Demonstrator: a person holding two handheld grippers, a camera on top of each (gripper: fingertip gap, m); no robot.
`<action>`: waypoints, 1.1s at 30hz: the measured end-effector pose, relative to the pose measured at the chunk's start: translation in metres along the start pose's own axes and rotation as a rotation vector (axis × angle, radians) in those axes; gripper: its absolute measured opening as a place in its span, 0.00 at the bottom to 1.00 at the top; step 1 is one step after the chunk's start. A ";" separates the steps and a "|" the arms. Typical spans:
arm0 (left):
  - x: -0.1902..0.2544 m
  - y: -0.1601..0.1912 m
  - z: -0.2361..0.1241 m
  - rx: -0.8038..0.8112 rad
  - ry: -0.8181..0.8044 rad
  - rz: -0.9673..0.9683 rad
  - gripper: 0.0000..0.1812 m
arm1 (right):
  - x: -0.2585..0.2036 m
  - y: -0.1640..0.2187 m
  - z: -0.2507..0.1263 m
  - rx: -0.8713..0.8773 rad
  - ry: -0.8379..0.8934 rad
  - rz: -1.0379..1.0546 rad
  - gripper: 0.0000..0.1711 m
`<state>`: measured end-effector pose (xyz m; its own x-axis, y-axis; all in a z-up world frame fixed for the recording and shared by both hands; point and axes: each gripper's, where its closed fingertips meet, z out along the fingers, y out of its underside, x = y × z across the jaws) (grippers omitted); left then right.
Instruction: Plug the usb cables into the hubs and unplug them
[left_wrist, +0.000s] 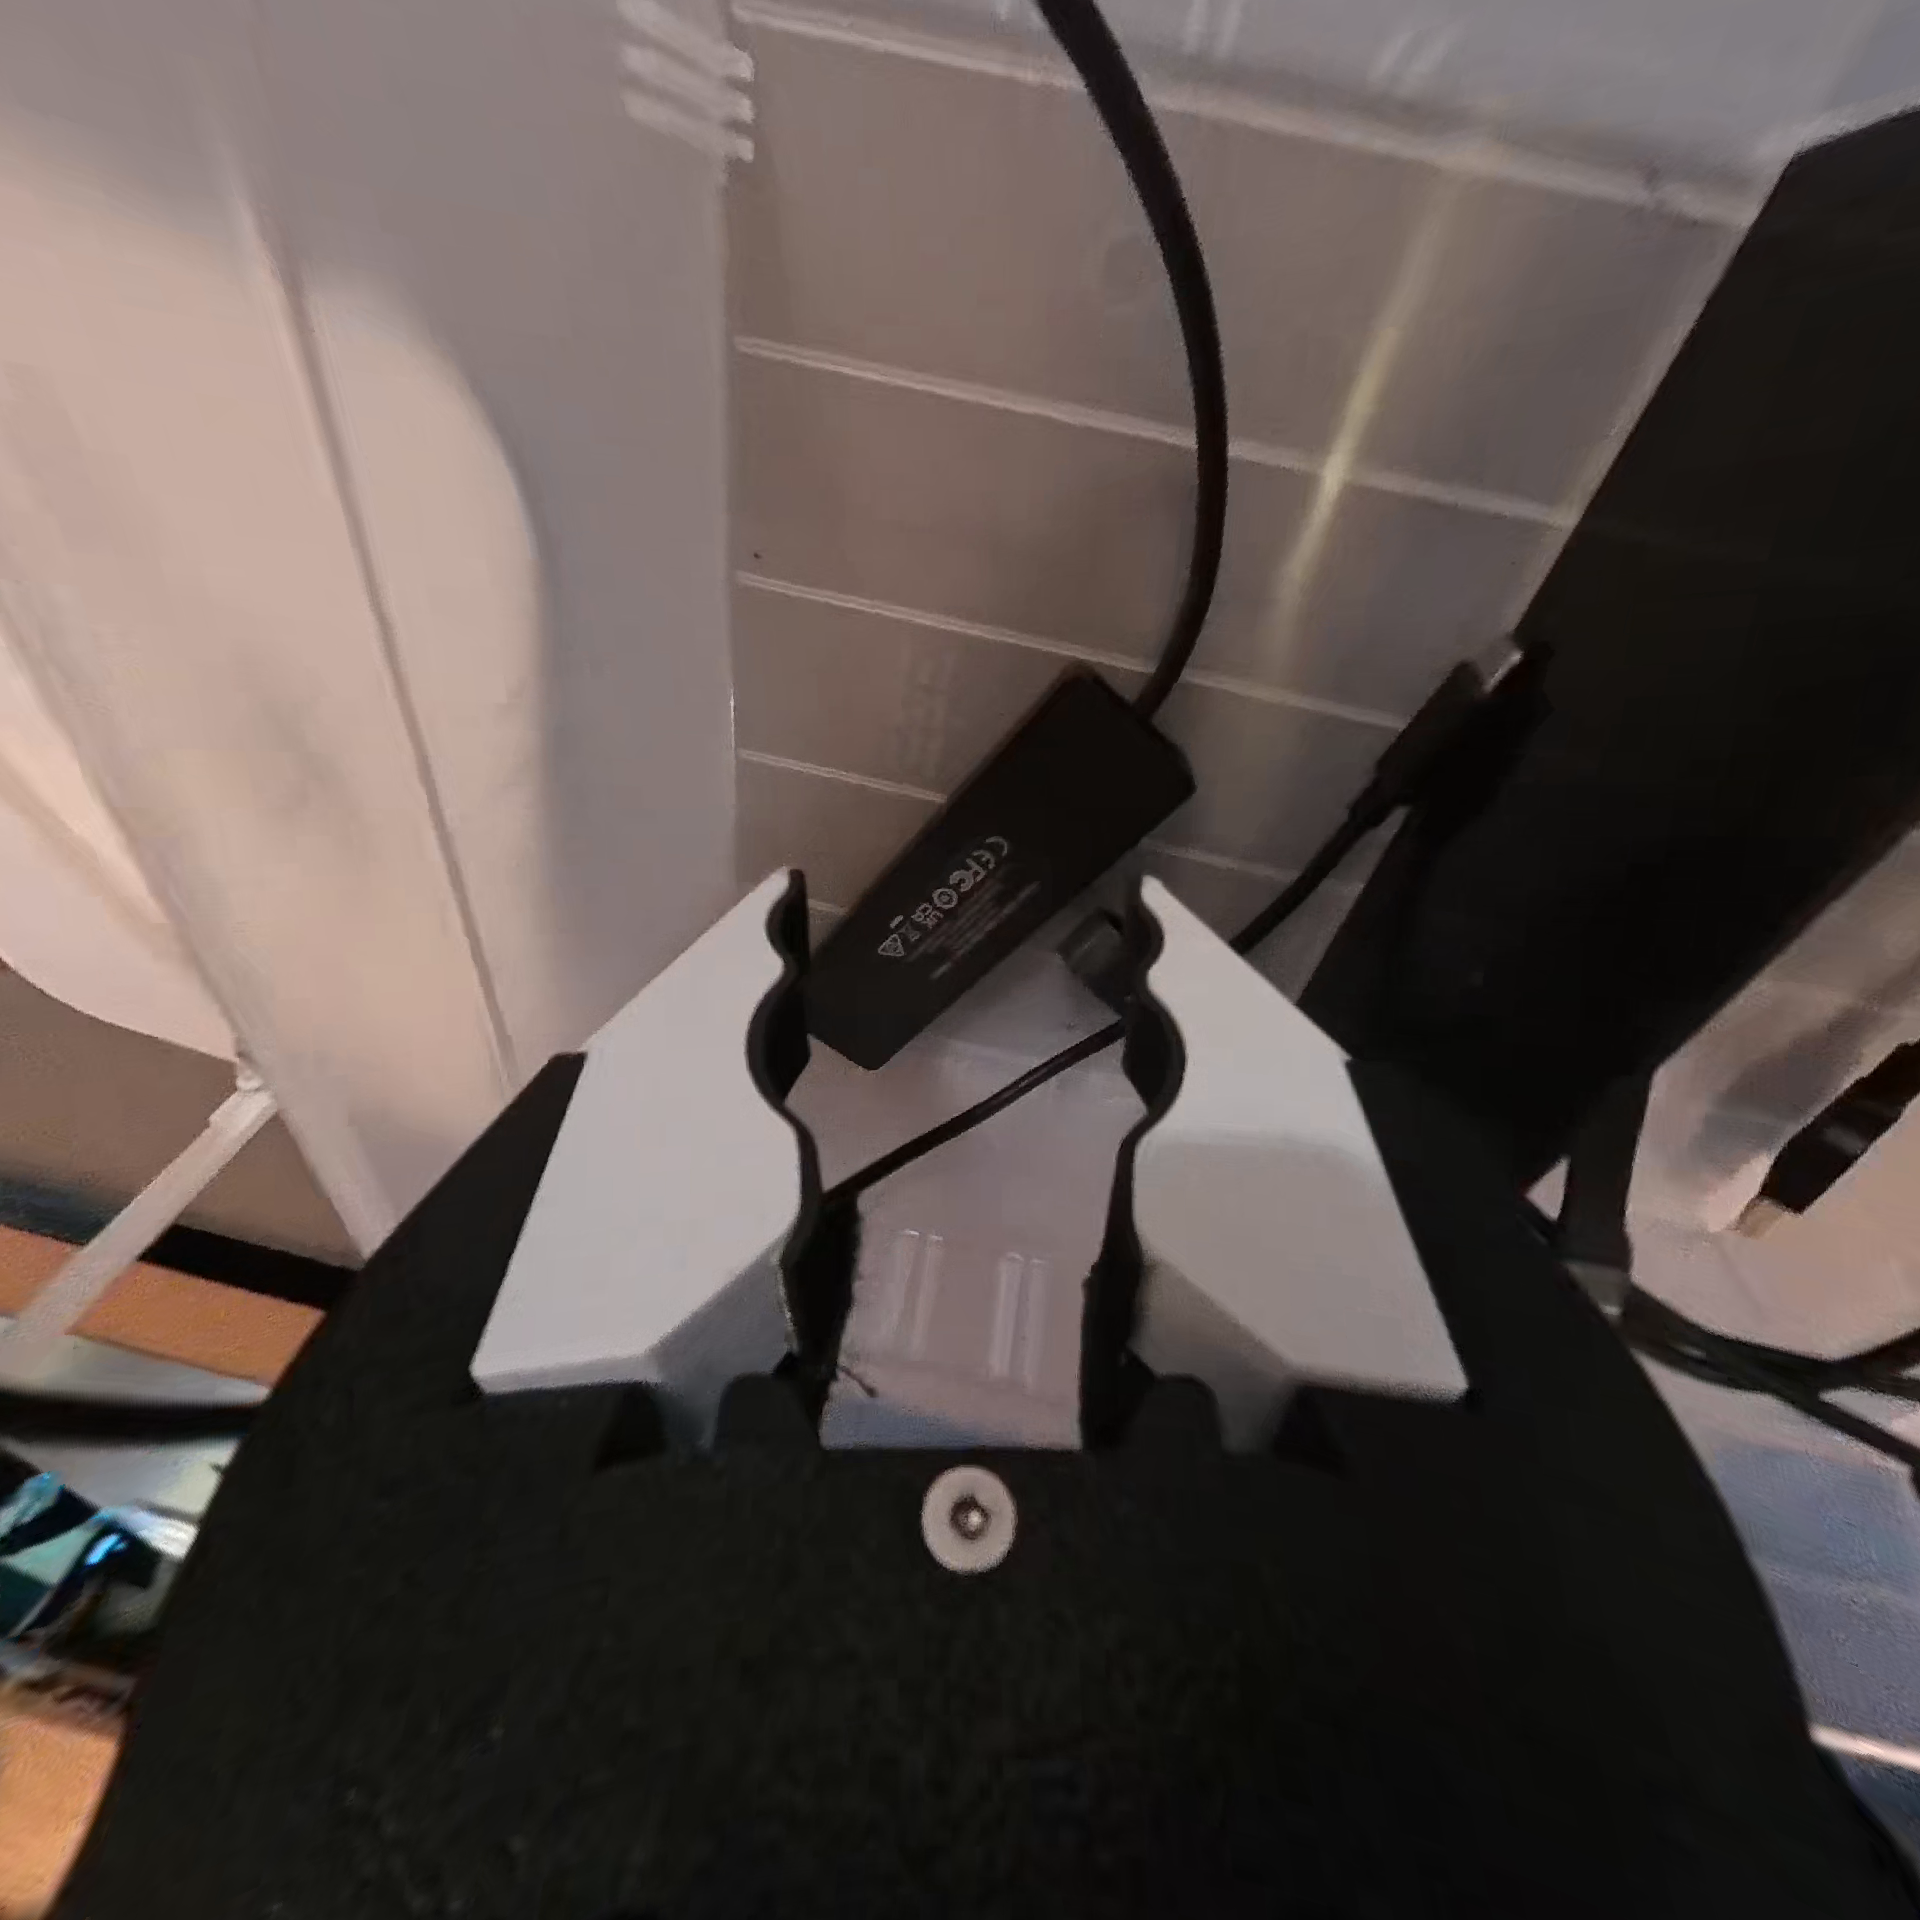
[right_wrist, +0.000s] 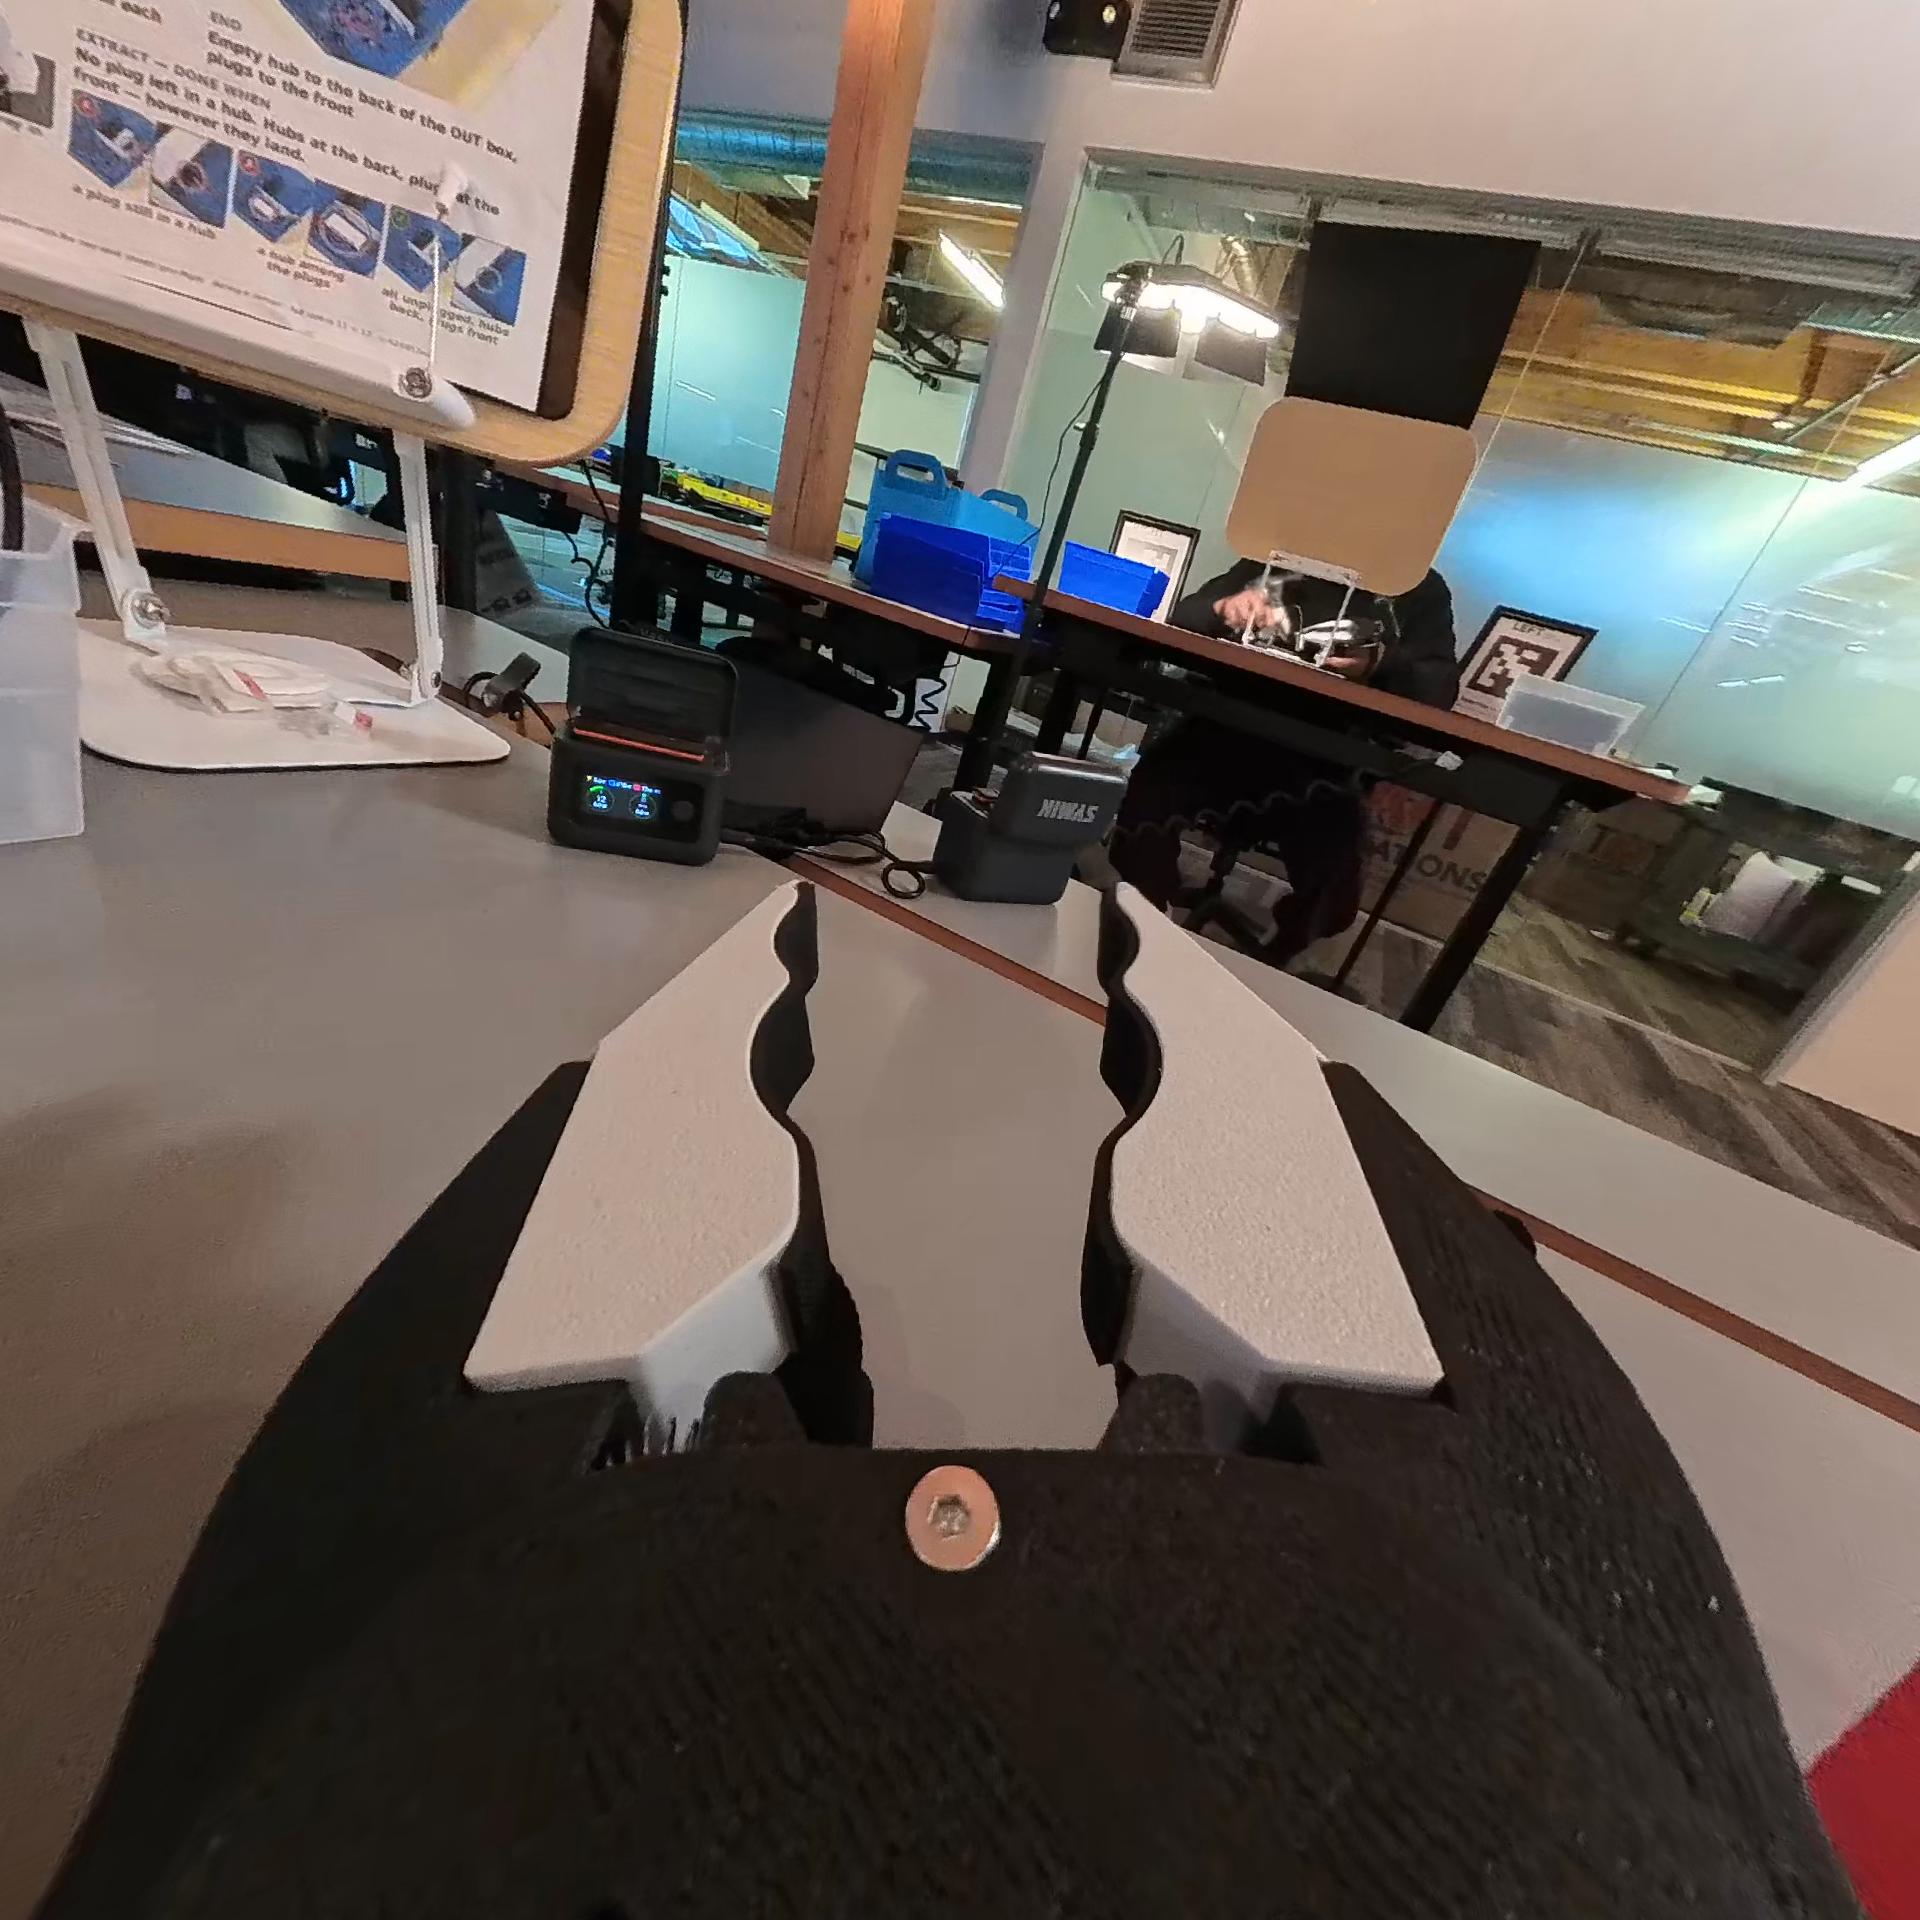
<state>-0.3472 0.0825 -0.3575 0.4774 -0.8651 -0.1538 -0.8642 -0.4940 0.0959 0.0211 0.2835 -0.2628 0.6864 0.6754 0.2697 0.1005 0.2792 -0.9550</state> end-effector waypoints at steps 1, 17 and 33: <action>0.001 0.005 0.003 -0.038 0.012 0.024 0.32 | -0.001 0.000 0.000 0.000 -0.002 -0.002 0.31; 0.009 0.021 0.021 -0.189 0.069 0.342 0.28 | -0.008 0.002 0.003 -0.015 -0.032 -0.037 0.29; -0.019 0.025 -0.021 -0.216 -0.155 0.145 0.18 | -0.013 0.001 0.003 -0.014 -0.050 -0.066 0.28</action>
<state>-0.3747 0.0843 -0.3310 0.3072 -0.9125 -0.2703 -0.8597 -0.3879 0.3324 0.0098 0.2775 -0.2674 0.6411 0.6891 0.3377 0.1551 0.3146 -0.9365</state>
